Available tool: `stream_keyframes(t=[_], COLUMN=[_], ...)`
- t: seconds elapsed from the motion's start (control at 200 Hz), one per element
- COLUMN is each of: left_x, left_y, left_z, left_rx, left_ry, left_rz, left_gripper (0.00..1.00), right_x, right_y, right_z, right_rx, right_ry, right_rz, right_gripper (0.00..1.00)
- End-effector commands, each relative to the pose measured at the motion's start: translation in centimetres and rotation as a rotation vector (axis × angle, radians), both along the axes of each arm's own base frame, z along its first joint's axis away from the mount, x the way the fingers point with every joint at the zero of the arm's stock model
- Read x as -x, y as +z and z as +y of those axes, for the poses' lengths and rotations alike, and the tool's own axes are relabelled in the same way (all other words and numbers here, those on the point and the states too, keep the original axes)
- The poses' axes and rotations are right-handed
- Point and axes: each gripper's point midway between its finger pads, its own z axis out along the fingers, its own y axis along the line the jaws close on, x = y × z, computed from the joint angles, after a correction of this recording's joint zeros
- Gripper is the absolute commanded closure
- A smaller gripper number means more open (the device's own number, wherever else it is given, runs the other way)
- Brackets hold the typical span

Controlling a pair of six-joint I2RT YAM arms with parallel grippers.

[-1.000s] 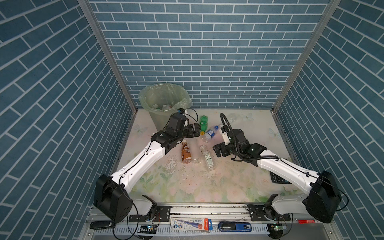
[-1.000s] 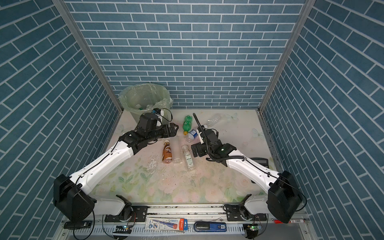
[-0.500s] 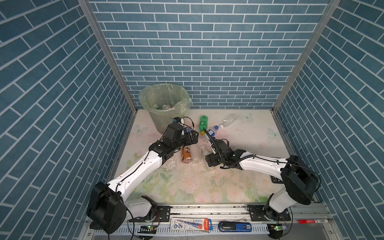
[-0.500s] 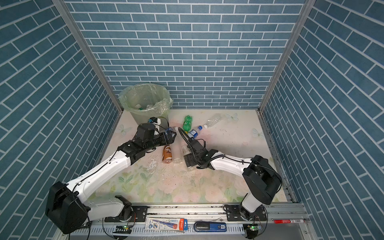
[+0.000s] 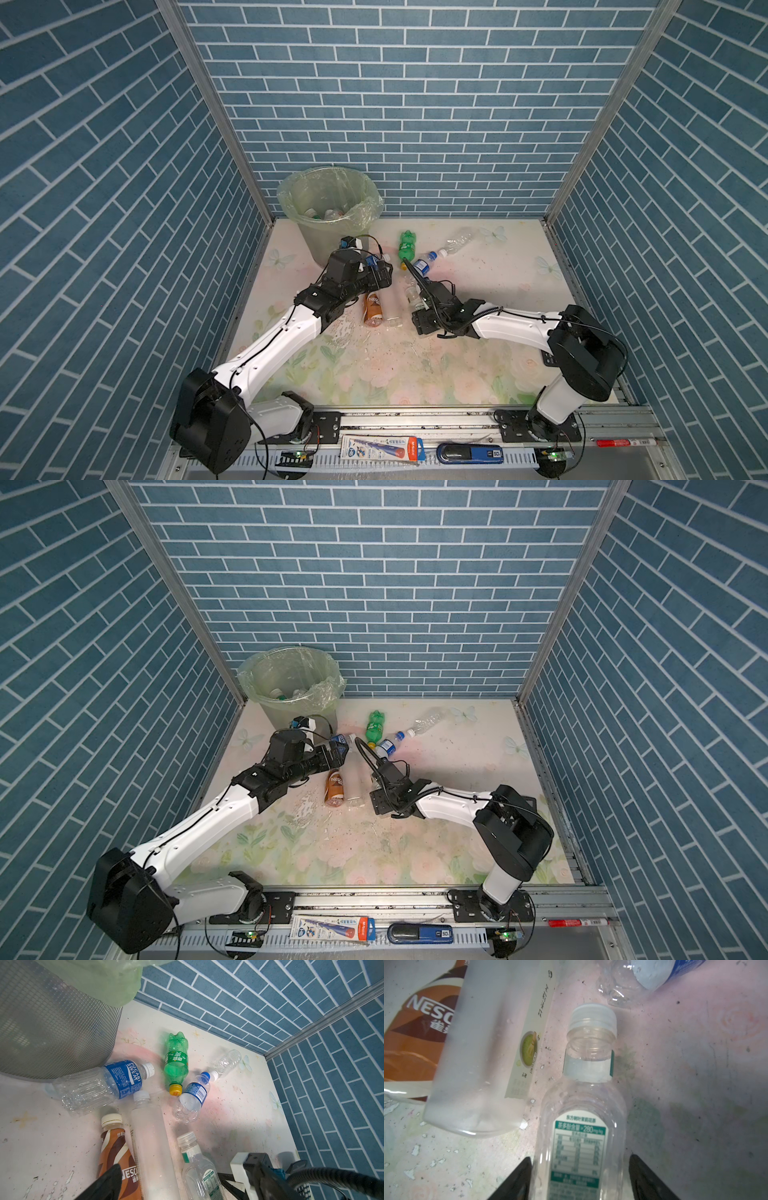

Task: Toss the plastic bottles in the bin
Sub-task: 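Lower the right gripper around the clear tea bottle's body and close it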

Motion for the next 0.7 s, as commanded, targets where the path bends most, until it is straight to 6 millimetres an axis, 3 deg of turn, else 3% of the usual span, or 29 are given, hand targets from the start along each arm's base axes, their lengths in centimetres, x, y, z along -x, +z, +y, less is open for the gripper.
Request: stream_keyframes(t=[0.0,0.155,0.44,0.695], left_x=[-0.3,-0.7,-0.7,-0.7], left_y=[-0.5,-0.8,-1.7,-1.8], left_z=[-0.3,-1.1,-1.6,-1.5], left_rx=[0.022,0.039,0.045,0.048], left_ry=[-0.003,-0.024,-0.034,-0.028], left_rz=[0.011,0.028,0.061,0.064], left_gripper=[0.01,0.01,0.01,0.01], right_x=[0.3,-0.2,-1.9,-1.2], right_y=[-0.9,-0.6,1.5,0.2], right_z=[-0.9,-1.6,-3.2,-4.2], right_rx=[0.025,0.039,0.021,0.040], right_ry=[-0.025,-0.027,-0.060,-0.064], right_rz=[0.005,-0.010,-0.044,-0.016], right_gripper=[0.31,0.40,0.43,0.44])
